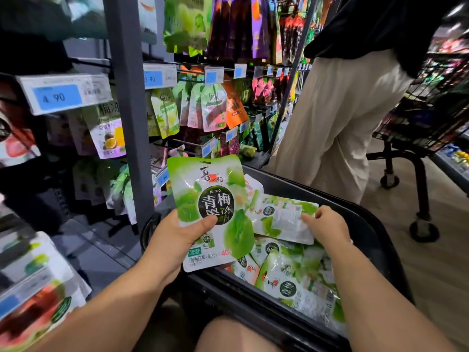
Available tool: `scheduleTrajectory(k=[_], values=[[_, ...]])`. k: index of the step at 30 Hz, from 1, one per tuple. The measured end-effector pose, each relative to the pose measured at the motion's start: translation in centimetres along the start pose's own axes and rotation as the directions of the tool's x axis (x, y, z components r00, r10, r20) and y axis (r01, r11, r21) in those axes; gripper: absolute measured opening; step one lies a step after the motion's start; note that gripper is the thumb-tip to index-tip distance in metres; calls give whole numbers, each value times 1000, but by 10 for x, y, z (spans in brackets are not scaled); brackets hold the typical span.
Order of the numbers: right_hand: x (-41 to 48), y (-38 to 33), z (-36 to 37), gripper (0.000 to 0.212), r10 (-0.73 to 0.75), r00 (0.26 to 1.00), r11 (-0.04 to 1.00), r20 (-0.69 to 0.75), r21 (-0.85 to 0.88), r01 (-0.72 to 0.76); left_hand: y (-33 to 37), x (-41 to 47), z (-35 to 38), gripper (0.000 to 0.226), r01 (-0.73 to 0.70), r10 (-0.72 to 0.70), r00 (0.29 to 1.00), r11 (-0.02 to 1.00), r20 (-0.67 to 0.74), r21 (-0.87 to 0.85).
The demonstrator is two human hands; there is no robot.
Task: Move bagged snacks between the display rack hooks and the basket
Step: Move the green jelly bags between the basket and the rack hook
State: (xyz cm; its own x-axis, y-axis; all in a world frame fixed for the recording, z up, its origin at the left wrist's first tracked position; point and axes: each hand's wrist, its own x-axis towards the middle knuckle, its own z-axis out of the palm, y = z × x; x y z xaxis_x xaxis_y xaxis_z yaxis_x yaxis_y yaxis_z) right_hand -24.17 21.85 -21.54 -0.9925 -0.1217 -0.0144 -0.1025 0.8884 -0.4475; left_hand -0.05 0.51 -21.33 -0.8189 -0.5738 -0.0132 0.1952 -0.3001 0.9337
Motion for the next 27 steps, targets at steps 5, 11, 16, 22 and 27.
scheduleTrajectory(k=[5,11,16,22,27], values=[[-14,-11,10,69,-16,1000,999,13,48,15,0,1,0,47,0,0,1000,1000,-5,-7],[-13,-9,21,73,-400,901,867,168,-248,432,-1,0,1,45,-4,4,1000,1000,-9,-7],[-15,-10,31,103,-369,891,862,265,-261,435,2,-2,2,44,-4,4,1000,1000,-19,4],[-24,-15,30,51,-329,933,937,142,-75,342,7,-7,-3,44,-12,12,996,1000,-89,2],[-31,-24,25,16,-224,974,954,41,212,211,23,-10,-13,47,-70,78,989,995,-126,65]])
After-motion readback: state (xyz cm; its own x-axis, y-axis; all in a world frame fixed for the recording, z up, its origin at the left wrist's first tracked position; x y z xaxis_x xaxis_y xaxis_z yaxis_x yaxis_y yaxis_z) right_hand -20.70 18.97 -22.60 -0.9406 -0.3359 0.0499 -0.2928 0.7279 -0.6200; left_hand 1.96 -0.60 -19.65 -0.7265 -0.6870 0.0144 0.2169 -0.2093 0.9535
